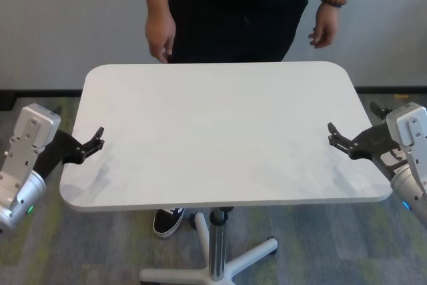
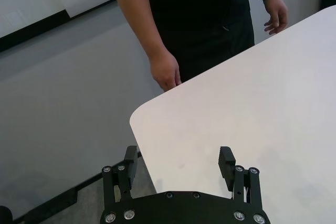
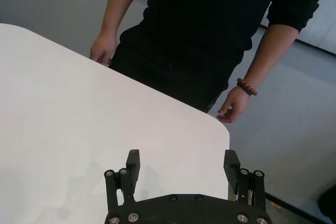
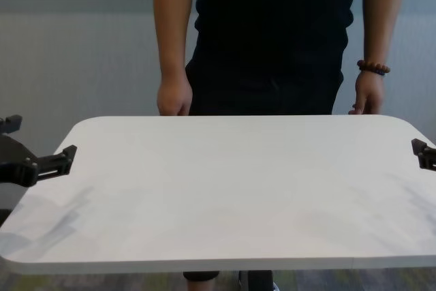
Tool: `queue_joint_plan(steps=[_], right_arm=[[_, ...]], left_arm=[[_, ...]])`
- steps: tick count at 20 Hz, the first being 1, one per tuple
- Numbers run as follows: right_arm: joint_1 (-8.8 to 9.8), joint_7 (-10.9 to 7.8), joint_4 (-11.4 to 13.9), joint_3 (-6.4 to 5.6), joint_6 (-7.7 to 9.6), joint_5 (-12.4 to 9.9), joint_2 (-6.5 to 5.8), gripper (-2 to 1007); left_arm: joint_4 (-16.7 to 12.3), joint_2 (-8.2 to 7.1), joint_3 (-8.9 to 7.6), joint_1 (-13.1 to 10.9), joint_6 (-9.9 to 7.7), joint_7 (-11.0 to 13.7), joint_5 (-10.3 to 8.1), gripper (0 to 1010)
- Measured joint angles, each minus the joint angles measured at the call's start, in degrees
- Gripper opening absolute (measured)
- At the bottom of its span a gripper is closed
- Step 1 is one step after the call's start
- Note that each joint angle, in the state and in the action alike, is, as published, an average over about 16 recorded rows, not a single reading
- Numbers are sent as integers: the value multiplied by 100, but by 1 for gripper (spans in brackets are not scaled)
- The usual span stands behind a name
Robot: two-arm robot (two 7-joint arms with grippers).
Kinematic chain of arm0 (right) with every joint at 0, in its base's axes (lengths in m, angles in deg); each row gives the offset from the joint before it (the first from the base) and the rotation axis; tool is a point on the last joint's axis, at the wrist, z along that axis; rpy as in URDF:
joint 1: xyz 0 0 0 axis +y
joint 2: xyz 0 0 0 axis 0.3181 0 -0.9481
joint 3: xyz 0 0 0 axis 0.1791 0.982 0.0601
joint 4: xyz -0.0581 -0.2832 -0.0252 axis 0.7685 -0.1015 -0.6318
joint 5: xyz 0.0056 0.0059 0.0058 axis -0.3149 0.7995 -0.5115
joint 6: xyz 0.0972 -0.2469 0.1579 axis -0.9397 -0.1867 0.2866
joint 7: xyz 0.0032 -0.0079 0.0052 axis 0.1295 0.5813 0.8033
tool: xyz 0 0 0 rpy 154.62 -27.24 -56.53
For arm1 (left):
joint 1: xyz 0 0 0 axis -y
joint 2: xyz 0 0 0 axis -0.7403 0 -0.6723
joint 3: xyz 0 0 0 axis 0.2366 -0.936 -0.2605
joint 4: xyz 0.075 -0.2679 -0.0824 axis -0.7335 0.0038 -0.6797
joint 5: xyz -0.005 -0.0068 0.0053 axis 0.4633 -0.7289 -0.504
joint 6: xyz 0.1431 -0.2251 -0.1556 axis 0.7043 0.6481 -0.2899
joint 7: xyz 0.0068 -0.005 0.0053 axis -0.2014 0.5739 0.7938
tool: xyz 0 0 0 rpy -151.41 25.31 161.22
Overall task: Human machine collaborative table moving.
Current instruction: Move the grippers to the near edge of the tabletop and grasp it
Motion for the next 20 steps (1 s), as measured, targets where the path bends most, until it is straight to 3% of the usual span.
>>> queue_joint_plan(steps=[20], right_arm=[[0, 0, 0, 0, 0, 0, 0, 1001]], left_arm=[[0, 0, 0, 0, 0, 0, 0, 1003]])
